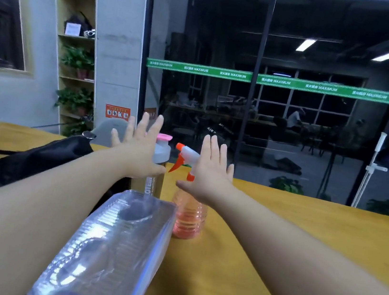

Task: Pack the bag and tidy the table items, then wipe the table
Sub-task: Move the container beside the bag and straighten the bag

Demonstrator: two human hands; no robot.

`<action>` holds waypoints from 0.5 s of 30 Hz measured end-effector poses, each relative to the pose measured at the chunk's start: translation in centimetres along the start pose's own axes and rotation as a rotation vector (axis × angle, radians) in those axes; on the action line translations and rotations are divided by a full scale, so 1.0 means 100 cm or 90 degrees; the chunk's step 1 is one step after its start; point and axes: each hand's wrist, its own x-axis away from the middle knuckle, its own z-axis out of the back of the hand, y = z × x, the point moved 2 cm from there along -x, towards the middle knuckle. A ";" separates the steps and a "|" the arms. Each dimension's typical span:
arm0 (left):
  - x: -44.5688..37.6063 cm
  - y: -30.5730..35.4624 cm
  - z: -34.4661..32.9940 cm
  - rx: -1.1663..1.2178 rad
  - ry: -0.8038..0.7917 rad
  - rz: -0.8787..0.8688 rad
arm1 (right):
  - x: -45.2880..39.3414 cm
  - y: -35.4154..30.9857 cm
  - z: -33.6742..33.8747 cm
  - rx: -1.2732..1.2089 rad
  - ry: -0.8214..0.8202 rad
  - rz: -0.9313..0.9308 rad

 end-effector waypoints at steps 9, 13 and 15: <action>-0.030 0.014 -0.011 -0.021 0.011 -0.025 | -0.030 0.001 -0.011 -0.028 0.018 0.018; -0.034 0.017 -0.010 -0.112 -0.014 -0.042 | -0.030 0.000 -0.008 -0.018 0.012 0.018; -0.033 0.019 -0.009 -0.125 -0.014 -0.054 | -0.030 0.000 -0.010 -0.018 0.031 0.021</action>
